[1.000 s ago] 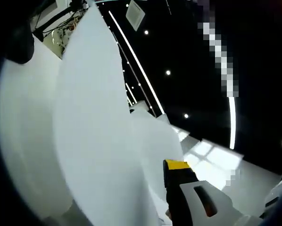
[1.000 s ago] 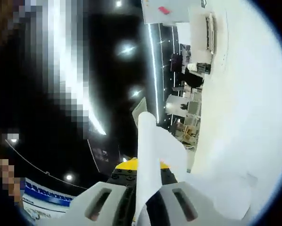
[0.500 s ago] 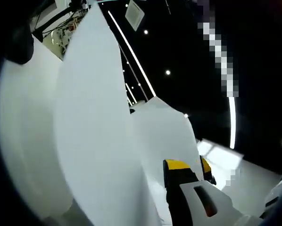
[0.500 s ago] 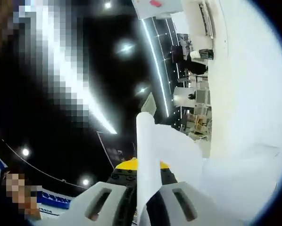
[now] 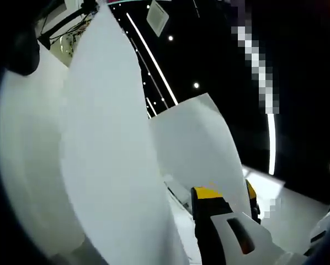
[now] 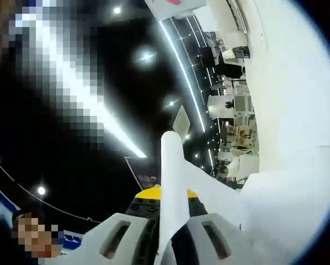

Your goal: Organize the stack of printing papers by aligning and flattening the scattered papers on the table

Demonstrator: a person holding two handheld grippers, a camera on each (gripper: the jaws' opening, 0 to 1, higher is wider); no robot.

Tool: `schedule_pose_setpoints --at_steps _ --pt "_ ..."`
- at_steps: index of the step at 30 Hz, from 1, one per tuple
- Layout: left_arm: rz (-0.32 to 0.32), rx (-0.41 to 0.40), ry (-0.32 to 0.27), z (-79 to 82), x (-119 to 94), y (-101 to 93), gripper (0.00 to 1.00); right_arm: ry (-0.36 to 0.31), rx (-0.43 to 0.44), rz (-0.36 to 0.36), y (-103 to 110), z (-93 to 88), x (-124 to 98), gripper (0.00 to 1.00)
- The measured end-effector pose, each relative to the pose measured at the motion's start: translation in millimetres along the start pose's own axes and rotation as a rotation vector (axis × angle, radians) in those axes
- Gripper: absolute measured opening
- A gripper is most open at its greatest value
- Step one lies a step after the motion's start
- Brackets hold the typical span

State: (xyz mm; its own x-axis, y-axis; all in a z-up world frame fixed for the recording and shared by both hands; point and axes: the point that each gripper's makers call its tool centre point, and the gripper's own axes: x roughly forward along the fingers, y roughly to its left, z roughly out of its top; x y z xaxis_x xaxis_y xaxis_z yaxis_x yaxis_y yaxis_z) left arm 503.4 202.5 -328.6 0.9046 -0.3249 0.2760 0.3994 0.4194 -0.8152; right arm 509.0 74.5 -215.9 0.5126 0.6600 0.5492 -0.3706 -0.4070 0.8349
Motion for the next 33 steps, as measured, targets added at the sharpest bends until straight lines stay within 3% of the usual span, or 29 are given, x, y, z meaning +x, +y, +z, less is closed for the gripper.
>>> schedule_pose_setpoints --at_steps 5,12,19,33 --pt "-0.004 -0.009 -0.008 2.8 -1.1 1.2 0.24 -0.035 -0.026 -0.031 -10.7 12.7 -7.6 0.00" --pt "-0.009 -0.001 -0.005 1.9 -0.2 -0.4 0.26 -0.098 -0.055 -0.142 -45.2 36.8 -24.3 0.00" --pt "-0.016 0.008 0.003 -0.2 0.6 -1.9 0.26 -0.072 -0.129 -0.263 -74.0 37.8 -35.2 0.00" --pt "-0.021 0.013 0.008 -1.5 0.4 -3.2 0.26 -0.110 -0.234 -0.342 -91.8 55.9 -44.1 0.00"
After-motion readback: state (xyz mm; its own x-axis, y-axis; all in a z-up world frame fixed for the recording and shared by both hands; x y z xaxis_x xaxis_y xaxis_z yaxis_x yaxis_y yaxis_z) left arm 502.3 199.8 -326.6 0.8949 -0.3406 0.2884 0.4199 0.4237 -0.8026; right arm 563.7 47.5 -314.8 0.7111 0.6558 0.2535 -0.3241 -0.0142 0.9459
